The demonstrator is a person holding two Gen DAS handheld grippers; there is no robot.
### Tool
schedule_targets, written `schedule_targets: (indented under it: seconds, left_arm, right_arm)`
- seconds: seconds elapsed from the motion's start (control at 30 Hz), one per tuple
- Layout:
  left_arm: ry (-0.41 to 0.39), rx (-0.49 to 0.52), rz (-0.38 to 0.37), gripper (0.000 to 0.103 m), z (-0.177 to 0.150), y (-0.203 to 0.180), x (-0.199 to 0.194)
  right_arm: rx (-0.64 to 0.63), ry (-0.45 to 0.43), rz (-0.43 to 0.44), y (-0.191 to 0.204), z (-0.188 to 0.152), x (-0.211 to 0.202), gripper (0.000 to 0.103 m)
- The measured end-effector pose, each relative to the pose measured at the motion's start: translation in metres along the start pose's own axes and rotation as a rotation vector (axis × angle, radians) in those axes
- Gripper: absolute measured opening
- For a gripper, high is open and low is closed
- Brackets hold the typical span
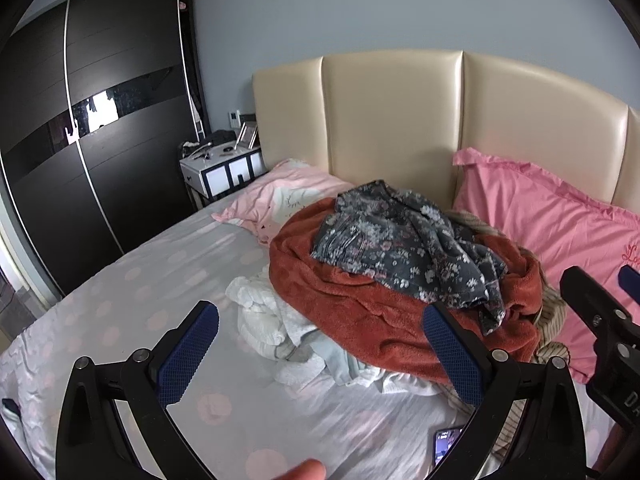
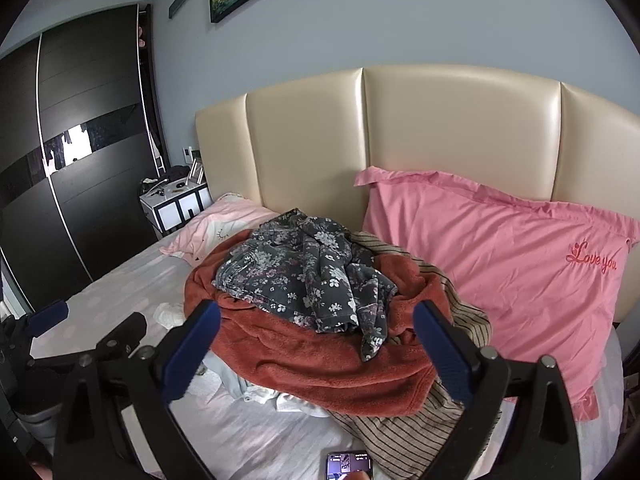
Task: Fold clothes
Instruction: 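Approach the clothes pile with both tools, grippers open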
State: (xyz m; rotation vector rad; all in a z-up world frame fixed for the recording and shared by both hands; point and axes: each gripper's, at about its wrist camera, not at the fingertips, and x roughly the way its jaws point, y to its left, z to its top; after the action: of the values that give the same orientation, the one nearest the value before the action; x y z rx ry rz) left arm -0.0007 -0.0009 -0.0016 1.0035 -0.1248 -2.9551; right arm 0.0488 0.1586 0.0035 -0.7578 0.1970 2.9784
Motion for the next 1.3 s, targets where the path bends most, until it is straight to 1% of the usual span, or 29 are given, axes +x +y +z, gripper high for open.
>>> schedule_targets:
  seconds: [0.07,0.17,0.23,0.27,0.3,0.37,0.4,0.43,0.5,0.6,0.67,0.7,0.73,0.77,0.8,0.83,0.93,0.97,1.0,1.07,1.13,1.2,1.23,1.3]
  left_arm:
    - [0.019,0.000,-0.010,0.103,-0.001,0.001,0.005]
    - [0.014,-0.012,-0.013,0.103,0.006,0.005,0.007]
    - [-0.026,-0.005,-0.014,0.103,0.007,0.000,0.002]
    - [-0.060,-0.015,-0.023,0.103,0.001,0.004,-0.008]
    - [-0.075,-0.024,-0.025,0.102,-0.002,0.006,-0.014]
    - [-0.080,-0.040,-0.031,0.101,-0.005,0.010,-0.015]
    - [-0.087,-0.053,-0.039,0.099,-0.012,0.015,-0.016]
    - [-0.088,-0.060,-0.036,0.095,-0.014,0.017,-0.016]
    - [-0.085,-0.071,-0.027,0.090,-0.014,0.019,-0.014]
    - [-0.072,-0.089,-0.015,0.072,-0.016,0.021,-0.012]
    - [-0.060,-0.096,-0.010,0.068,-0.019,0.023,-0.010]
    - [-0.053,-0.097,-0.013,0.063,-0.020,0.023,-0.009]
    - [-0.044,-0.096,-0.010,0.057,-0.021,0.023,-0.007]
    - [-0.033,-0.096,-0.011,0.054,-0.022,0.023,-0.005]
    - [-0.023,-0.099,-0.014,0.044,-0.023,0.024,-0.004]
    - [-0.012,-0.101,-0.018,0.036,-0.024,0.024,-0.002]
    - [0.008,-0.099,-0.029,0.031,-0.028,0.024,0.002]
    - [0.010,-0.093,-0.029,0.028,-0.029,0.023,0.003]
    - [0.009,-0.088,-0.024,0.022,-0.029,0.022,0.003]
    - [-0.003,-0.089,-0.019,0.019,-0.031,0.022,0.003]
    - [-0.012,-0.088,-0.023,0.013,-0.032,0.022,0.001]
    - [-0.011,-0.075,-0.018,0.012,-0.031,0.020,0.000]
    - [-0.014,-0.072,-0.018,0.012,-0.031,0.020,0.000]
    - [-0.021,-0.069,-0.021,0.012,-0.031,0.019,-0.002]
  right_arm:
    - [-0.005,0.002,-0.009,0.000,0.000,0.000,0.096]
    - [-0.012,0.006,-0.022,0.001,0.000,0.000,0.096]
    - [-0.017,0.008,-0.032,0.001,0.000,0.001,0.096]
    - [-0.026,0.003,-0.038,0.003,-0.001,0.000,0.096]
    - [-0.027,-0.002,-0.033,0.003,-0.002,-0.001,0.095]
    - [-0.015,-0.006,-0.032,0.002,-0.003,-0.002,0.092]
    - [-0.015,-0.008,-0.044,0.004,-0.002,-0.001,0.085]
    - [-0.020,-0.005,-0.054,0.006,-0.002,-0.001,0.080]
    - [-0.013,0.000,-0.048,0.001,-0.007,0.002,0.078]
    - [0.002,0.017,-0.040,0.000,-0.008,0.004,0.073]
    - [0.001,0.021,-0.041,0.001,-0.009,0.005,0.070]
    - [0.001,0.022,-0.041,0.002,-0.009,0.006,0.068]
    - [0.000,0.022,-0.039,0.002,-0.010,0.006,0.065]
    - [-0.003,0.023,-0.038,0.003,-0.010,0.006,0.064]
    - [-0.004,0.025,-0.037,0.003,-0.010,0.006,0.063]
    - [-0.005,0.027,-0.028,0.004,-0.010,0.006,0.057]
    - [-0.008,0.035,-0.018,0.005,-0.011,0.008,0.046]
    - [-0.009,0.036,-0.013,0.006,-0.012,0.009,0.044]
    - [-0.007,0.036,-0.011,0.006,-0.012,0.009,0.038]
    - [-0.005,0.037,-0.006,0.006,-0.014,0.010,0.033]
    - [-0.005,0.038,-0.004,0.007,-0.015,0.011,0.024]
    - [-0.007,0.040,-0.008,0.008,-0.016,0.011,0.023]
    - [-0.008,0.040,-0.003,0.009,-0.016,0.010,0.019]
    - [-0.010,0.040,0.005,0.010,-0.016,0.010,0.019]
